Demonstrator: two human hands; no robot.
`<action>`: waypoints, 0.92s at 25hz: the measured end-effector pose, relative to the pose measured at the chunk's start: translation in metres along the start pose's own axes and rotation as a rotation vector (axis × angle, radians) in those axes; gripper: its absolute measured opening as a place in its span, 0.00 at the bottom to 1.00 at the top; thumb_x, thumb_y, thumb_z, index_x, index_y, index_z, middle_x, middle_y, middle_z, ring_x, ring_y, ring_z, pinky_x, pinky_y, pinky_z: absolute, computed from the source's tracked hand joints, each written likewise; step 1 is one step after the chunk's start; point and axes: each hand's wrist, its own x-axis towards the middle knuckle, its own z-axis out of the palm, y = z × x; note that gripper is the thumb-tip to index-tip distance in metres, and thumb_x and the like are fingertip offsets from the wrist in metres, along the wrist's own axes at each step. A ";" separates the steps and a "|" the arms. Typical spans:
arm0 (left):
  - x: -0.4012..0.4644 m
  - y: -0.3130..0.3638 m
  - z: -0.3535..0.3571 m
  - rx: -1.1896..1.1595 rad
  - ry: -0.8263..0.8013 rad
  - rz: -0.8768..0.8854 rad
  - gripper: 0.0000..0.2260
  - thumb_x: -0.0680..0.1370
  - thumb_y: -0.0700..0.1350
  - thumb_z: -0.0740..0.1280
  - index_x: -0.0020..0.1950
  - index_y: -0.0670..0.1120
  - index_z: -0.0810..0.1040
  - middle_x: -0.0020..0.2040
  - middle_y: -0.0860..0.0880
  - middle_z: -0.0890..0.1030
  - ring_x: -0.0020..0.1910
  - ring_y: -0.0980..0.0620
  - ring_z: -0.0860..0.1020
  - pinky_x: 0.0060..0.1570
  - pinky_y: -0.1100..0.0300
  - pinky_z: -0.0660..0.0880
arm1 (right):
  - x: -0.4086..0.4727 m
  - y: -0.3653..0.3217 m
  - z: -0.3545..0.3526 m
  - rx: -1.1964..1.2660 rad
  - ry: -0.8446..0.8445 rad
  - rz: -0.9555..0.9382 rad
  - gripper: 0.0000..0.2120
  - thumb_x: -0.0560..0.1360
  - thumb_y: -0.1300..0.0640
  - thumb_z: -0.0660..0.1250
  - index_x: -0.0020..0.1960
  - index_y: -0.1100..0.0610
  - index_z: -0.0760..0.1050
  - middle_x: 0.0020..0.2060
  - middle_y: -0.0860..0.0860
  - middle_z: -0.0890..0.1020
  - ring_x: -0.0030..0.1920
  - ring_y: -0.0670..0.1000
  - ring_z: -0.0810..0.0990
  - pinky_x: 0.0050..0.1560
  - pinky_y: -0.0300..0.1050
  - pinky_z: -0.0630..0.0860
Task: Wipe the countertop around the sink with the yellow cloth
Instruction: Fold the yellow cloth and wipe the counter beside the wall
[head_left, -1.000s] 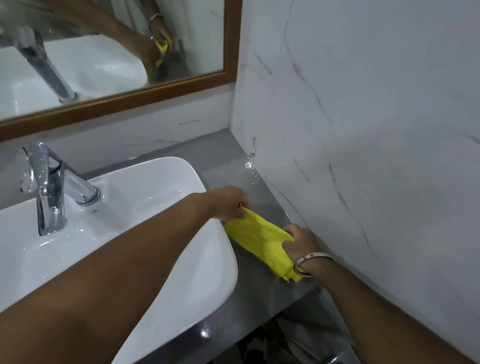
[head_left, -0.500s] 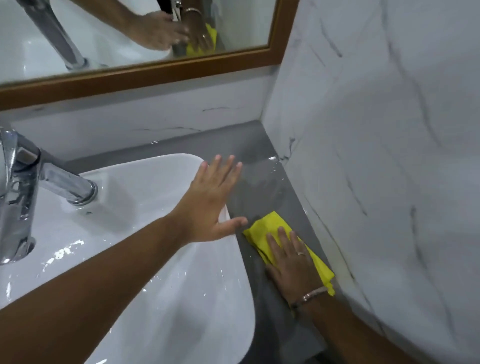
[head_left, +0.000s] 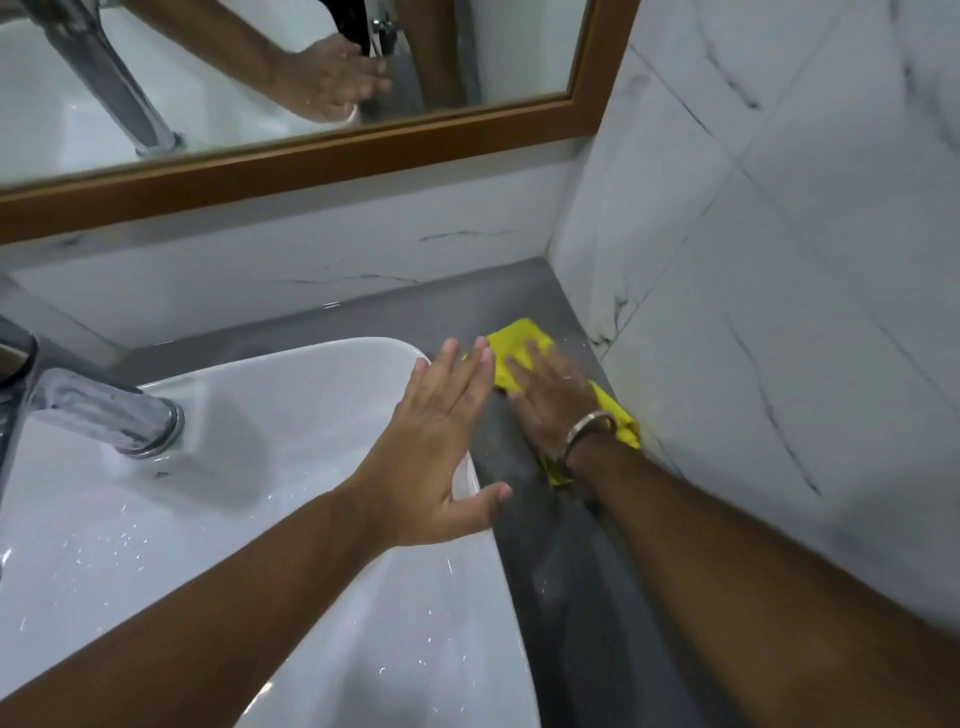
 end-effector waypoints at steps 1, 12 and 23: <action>0.001 0.001 0.000 -0.003 -0.007 0.001 0.43 0.73 0.62 0.58 0.79 0.42 0.45 0.80 0.46 0.45 0.78 0.46 0.39 0.76 0.44 0.40 | -0.009 -0.004 0.006 -0.037 -0.021 -0.172 0.29 0.76 0.43 0.39 0.75 0.47 0.55 0.77 0.53 0.55 0.76 0.57 0.51 0.74 0.59 0.53; 0.001 0.004 0.001 -0.008 -0.004 -0.025 0.43 0.71 0.62 0.60 0.79 0.46 0.46 0.80 0.48 0.49 0.78 0.46 0.39 0.75 0.43 0.39 | -0.032 -0.014 0.008 0.106 0.099 0.130 0.26 0.76 0.45 0.47 0.74 0.43 0.53 0.77 0.47 0.44 0.77 0.52 0.41 0.72 0.52 0.57; -0.001 0.010 -0.003 0.032 -0.025 -0.042 0.41 0.72 0.67 0.57 0.79 0.51 0.48 0.80 0.46 0.48 0.78 0.45 0.38 0.74 0.42 0.40 | -0.108 0.010 0.010 -0.010 0.115 0.224 0.28 0.71 0.46 0.51 0.71 0.47 0.59 0.74 0.56 0.62 0.69 0.65 0.68 0.61 0.63 0.72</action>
